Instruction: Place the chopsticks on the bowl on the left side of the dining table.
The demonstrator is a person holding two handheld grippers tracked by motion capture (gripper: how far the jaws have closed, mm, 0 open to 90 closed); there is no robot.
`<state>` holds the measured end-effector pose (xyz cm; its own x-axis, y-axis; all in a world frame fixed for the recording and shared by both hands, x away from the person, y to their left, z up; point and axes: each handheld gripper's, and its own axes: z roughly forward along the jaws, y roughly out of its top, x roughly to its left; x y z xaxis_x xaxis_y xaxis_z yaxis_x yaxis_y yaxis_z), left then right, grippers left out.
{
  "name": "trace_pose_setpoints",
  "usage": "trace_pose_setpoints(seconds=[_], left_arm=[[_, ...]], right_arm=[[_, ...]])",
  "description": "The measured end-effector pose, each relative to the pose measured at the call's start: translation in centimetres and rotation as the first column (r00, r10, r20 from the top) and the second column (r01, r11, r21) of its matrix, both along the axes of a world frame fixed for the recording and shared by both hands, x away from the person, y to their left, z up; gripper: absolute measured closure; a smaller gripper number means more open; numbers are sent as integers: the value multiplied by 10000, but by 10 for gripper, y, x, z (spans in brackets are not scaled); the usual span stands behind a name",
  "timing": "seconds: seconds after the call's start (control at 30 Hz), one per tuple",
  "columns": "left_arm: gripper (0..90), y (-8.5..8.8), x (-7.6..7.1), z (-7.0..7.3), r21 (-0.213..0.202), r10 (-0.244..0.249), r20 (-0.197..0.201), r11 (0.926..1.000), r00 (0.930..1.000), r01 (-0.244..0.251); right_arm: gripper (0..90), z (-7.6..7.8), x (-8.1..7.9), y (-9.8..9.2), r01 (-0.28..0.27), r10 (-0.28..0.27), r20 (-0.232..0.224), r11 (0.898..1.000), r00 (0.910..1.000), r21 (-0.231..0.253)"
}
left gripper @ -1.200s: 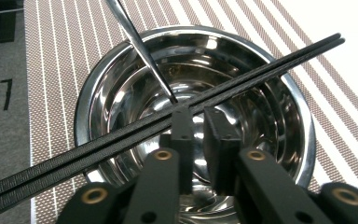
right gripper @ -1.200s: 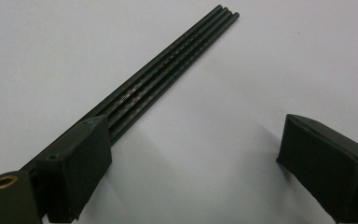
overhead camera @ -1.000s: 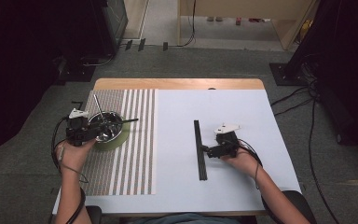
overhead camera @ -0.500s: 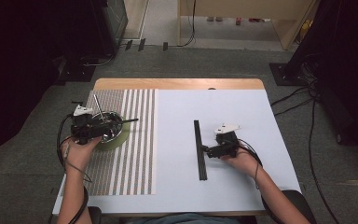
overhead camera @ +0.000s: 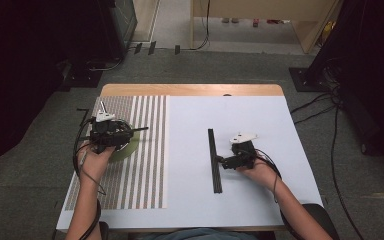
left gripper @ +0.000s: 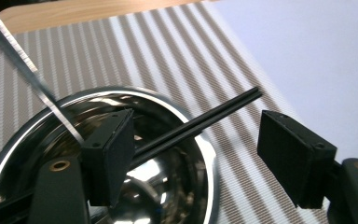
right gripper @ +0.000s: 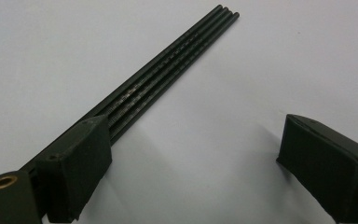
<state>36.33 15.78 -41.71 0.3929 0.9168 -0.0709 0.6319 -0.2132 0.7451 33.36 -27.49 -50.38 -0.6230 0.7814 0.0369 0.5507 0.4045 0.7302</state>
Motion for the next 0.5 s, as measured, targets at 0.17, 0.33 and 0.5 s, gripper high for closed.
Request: trace_pose_setpoints(seconds=[0.17, 0.33, 0.5], left_arm=[[266, -10, -1, 2, -147, -189, 100, 9997, 9998, 190], [263, -20, -2, 2, -111, -287, 143, 9995, 9995, 289], [247, -31, -3, 1, -37, -624, 126, 9980, 9980, 625]], right_arm=[[88, 0, 0, 0, 15, -15, -20, 10000, 10000, 4], [88, 0, 0, 0, 8, -8, -11, 10000, 10000, 6], [87, 0, 0, 0, 2, -2, -8, 10000, 10000, 8]])
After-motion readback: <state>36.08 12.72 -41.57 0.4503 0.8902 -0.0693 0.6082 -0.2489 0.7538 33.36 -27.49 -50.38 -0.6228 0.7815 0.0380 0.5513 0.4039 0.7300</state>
